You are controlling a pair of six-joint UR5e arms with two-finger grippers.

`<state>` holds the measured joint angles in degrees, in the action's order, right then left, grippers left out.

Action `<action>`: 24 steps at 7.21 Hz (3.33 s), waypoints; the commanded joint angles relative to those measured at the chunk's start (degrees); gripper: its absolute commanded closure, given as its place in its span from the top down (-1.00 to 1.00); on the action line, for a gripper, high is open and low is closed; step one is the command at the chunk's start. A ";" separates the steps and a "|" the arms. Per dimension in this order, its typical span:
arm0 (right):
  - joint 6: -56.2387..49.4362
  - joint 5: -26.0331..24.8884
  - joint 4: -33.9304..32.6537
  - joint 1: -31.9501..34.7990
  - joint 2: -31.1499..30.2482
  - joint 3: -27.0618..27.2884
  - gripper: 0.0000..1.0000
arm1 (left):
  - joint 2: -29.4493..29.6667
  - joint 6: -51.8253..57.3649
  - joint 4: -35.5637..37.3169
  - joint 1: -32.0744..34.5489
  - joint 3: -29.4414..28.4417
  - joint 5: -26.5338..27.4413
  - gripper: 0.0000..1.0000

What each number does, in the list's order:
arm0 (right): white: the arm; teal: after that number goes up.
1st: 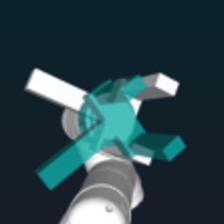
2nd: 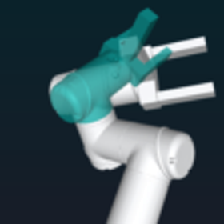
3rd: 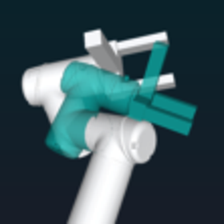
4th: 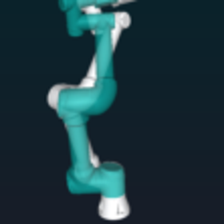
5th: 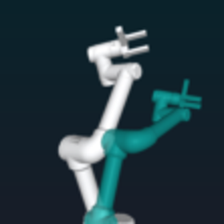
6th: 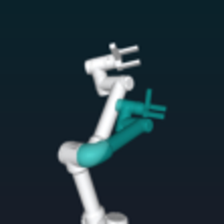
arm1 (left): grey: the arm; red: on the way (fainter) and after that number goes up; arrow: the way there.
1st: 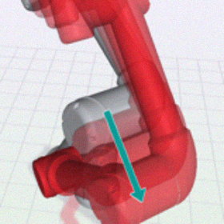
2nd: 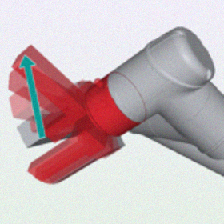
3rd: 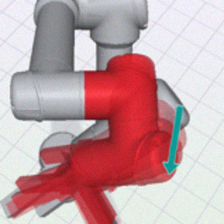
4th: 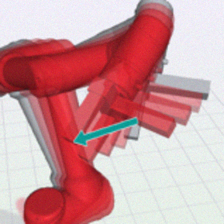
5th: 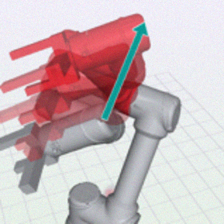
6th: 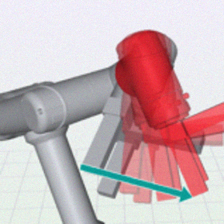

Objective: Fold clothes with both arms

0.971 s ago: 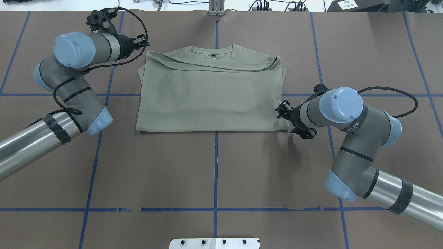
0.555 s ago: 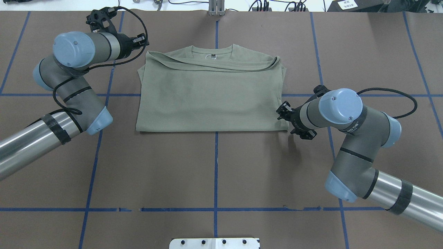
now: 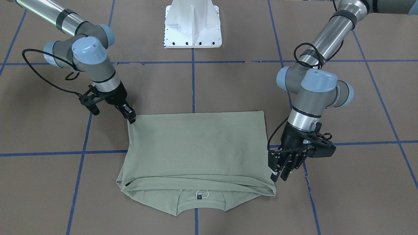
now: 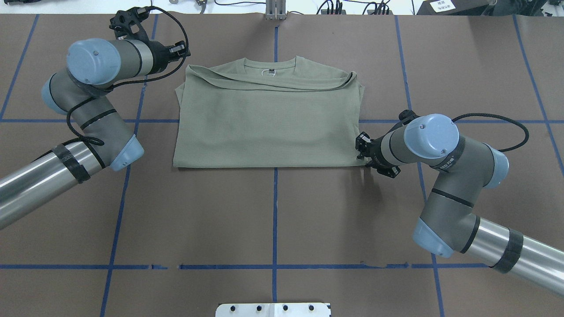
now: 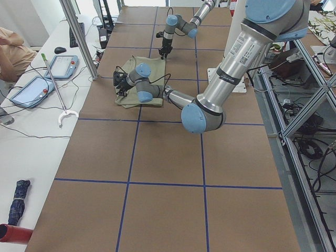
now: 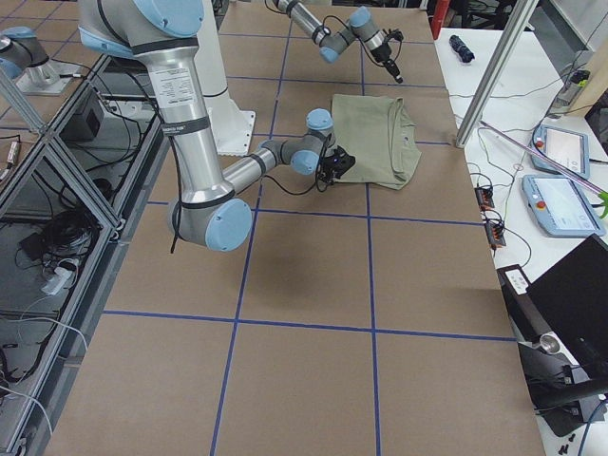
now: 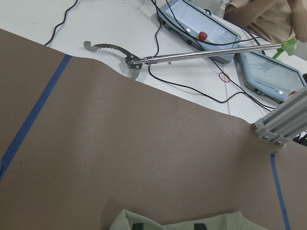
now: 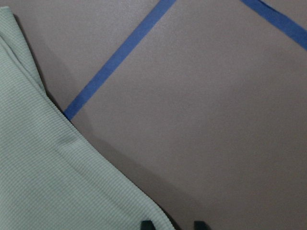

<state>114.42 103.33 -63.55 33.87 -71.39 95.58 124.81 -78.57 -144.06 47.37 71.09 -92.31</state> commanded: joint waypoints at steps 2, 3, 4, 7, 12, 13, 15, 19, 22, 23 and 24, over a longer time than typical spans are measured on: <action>-0.43 0.64 0.00 0.23 -0.42 1.01 -1.00 | 0.00 -0.09 0.10 0.00 0.45 0.03 -0.08; -0.43 0.82 -0.09 0.23 -1.64 3.89 -1.00 | -0.09 -0.09 0.10 0.09 0.80 0.03 -0.08; -0.34 0.82 -0.17 0.23 -5.30 8.96 -1.00 | -0.09 -0.18 0.19 0.00 1.50 0.03 -0.08; 0.19 7.98 -0.79 -2.50 -18.13 26.45 -1.00 | -1.75 -1.83 0.45 0.00 6.23 -0.23 -0.08; 0.19 29.89 -0.53 -9.33 -23.71 31.86 -1.00 | -6.15 -8.09 6.69 -0.88 19.00 -6.12 -0.08; 0.19 29.91 -0.44 -11.53 -23.71 31.95 -1.00 | -6.15 -8.09 6.69 -0.88 19.08 -6.21 -0.08; 0.27 29.65 -0.44 -12.17 -23.71 32.13 0.98 | -9.03 -14.80 6.60 -2.27 24.50 -10.48 -0.05; -0.16 29.12 -0.44 7.19 -19.95 34.95 1.00 | -14.68 -32.94 15.75 -18.34 35.59 -11.22 0.38; -4.55 28.60 -0.44 18.59 -10.09 22.13 1.00 | -15.03 -33.05 21.72 -25.83 33.07 -3.93 0.38; -4.73 27.12 -0.44 18.51 -10.35 22.02 1.00 | -14.94 -32.87 21.81 -25.75 32.62 -3.93 0.36; -4.74 26.93 -0.53 18.16 -10.61 21.85 1.00 | -14.94 -32.35 21.81 -25.57 32.10 -2.36 0.33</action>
<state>110.00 130.92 -64.00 51.95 -82.04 118.10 109.86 -111.36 -122.40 21.84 103.90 -96.00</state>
